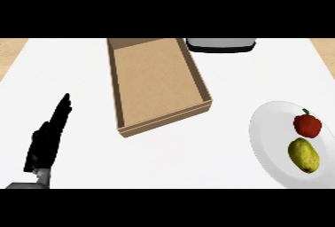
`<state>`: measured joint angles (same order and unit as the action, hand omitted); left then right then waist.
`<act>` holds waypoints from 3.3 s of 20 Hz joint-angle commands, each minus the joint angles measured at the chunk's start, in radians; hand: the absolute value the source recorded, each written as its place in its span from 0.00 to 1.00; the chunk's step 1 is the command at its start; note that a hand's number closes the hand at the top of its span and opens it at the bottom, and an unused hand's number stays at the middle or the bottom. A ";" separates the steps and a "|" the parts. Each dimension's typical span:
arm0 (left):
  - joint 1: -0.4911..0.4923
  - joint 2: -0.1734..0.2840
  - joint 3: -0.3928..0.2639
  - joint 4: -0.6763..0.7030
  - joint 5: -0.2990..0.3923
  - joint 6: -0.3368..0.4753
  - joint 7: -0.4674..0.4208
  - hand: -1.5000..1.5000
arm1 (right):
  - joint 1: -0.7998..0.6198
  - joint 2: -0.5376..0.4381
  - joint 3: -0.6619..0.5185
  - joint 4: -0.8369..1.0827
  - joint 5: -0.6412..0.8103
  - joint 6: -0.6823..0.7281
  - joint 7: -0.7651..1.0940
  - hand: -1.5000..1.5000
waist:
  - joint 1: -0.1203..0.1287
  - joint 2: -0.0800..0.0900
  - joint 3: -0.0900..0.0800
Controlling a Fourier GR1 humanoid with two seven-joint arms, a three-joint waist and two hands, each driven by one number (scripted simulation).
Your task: Pick the pear from the plate and place it in the cardboard box
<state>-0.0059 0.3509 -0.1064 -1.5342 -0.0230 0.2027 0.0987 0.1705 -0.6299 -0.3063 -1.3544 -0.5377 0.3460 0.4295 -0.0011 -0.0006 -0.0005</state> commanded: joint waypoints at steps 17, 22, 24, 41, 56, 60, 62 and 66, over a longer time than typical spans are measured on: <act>-0.006 -0.063 0.106 -0.005 -0.081 -0.097 -0.010 0.50 | -0.108 0.154 -0.023 0.061 0.196 0.017 0.055 0.00 | 0.003 0.001 0.001; -0.020 -0.130 0.081 0.034 -0.122 -0.063 -0.003 0.50 | -0.079 0.181 -0.021 -0.085 0.185 -0.015 0.165 0.00 | -0.001 0.000 0.000; 0.057 -0.101 0.077 -0.116 -0.107 -0.102 0.047 0.50 | -0.105 0.218 -0.010 0.007 0.243 -0.025 0.075 0.00 | 0.006 0.000 0.001; 0.005 -0.106 0.147 0.008 -0.101 -0.151 -0.034 0.50 | -0.110 0.252 -0.018 0.014 0.259 0.033 0.083 0.00 | 0.003 0.001 0.000; -0.012 -0.130 0.095 -0.028 -0.145 -0.151 -0.013 0.50 | -0.149 0.094 0.269 -0.225 0.993 -0.264 0.080 1.00 | 0.072 0.007 -0.011; -0.025 -0.142 0.085 -0.016 -0.163 -0.135 0.005 0.50 | -0.224 0.094 0.455 -0.307 1.252 -0.298 0.239 1.00 | 0.069 0.004 -0.007; -0.048 -0.143 0.103 0.007 -0.152 -0.133 0.013 0.50 | -0.275 0.154 0.558 -0.327 1.358 -0.291 0.357 1.00 | 0.047 0.004 -0.004; -0.025 -0.147 0.112 0.032 -0.168 -0.114 -0.023 0.50 | -0.366 0.231 0.679 -0.441 1.522 -0.215 0.582 1.00 | 0.014 -0.002 -0.003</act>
<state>-0.0298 0.2067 -0.0053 -1.5315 -0.1805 0.0741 0.0960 -0.1177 -0.4449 0.2531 -1.7016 0.8246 0.0806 0.8299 0.0366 0.0006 -0.0059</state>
